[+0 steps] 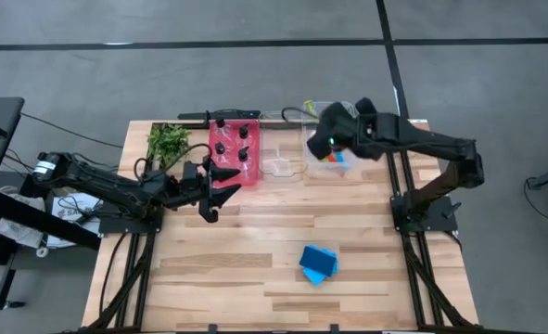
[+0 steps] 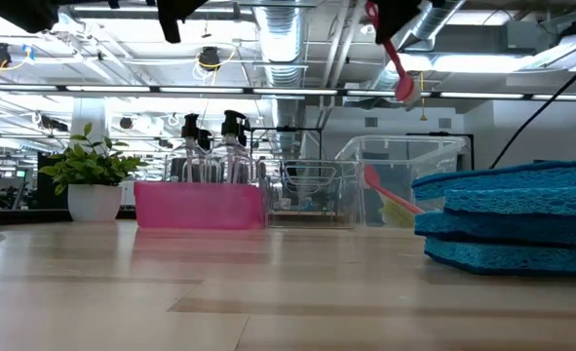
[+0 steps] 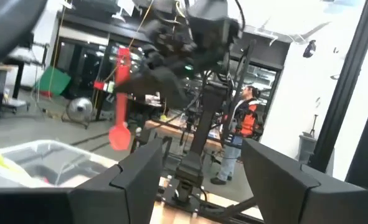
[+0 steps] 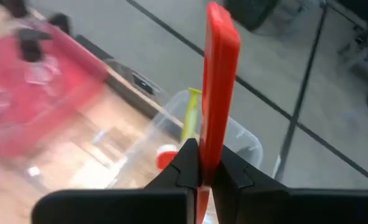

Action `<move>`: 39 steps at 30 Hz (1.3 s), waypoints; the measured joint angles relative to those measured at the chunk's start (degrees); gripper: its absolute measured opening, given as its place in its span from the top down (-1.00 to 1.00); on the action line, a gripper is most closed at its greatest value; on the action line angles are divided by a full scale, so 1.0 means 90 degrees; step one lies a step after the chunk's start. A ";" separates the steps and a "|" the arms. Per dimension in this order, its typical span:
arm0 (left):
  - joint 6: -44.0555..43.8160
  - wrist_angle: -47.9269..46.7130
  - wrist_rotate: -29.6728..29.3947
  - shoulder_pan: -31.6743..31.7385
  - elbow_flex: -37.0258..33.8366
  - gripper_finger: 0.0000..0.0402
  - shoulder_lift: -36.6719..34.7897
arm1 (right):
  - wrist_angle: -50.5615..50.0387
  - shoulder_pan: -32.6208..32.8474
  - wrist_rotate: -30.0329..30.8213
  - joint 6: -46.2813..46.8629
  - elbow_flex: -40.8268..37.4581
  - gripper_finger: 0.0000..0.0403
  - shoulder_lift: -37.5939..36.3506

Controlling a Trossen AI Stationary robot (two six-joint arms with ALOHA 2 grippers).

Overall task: Pick & Place Kitchen Sink Supplies
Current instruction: Put the red scrubbing brush into the white bin, then put the blue sponge into the transparent bin

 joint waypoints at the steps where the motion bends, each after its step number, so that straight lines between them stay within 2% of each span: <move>1: -0.0085 -0.0002 -0.0001 0.0000 0.0000 -0.10 0.0017 | 0.0026 -0.0123 -0.0071 -0.0077 0.0000 0.93 0.0028; 5: -0.0148 -0.0058 0.0000 -0.0002 0.0000 -0.08 0.0026 | 0.0031 -0.0777 -0.0426 -0.0536 0.0000 0.95 0.0153; 11: -0.0152 -0.0078 0.0000 -0.0032 0.0000 -0.09 0.0024 | 0.0027 -0.1834 -0.1516 -0.0968 0.0000 0.93 0.0657; 18: -0.0152 -0.0078 0.0002 -0.0139 0.0000 -0.07 0.0024 | -0.0051 -0.2553 -0.2000 -0.1270 0.0001 0.95 0.1469; 23: -0.0152 -0.0078 0.0002 -0.0228 0.0000 -0.06 0.0024 | -0.0049 -0.2718 -0.2697 -0.0886 -0.0005 0.88 0.1779; 32: -0.0152 -0.0078 0.0002 -0.0250 0.0000 -0.06 0.0024 | -0.0286 -0.2667 -0.2704 -0.0725 0.0000 0.63 0.1866; 39: -0.0154 -0.0095 0.0002 -0.0250 0.0000 -0.06 0.0024 | -0.0449 -0.2500 -0.2509 -0.0796 0.0000 0.35 0.1499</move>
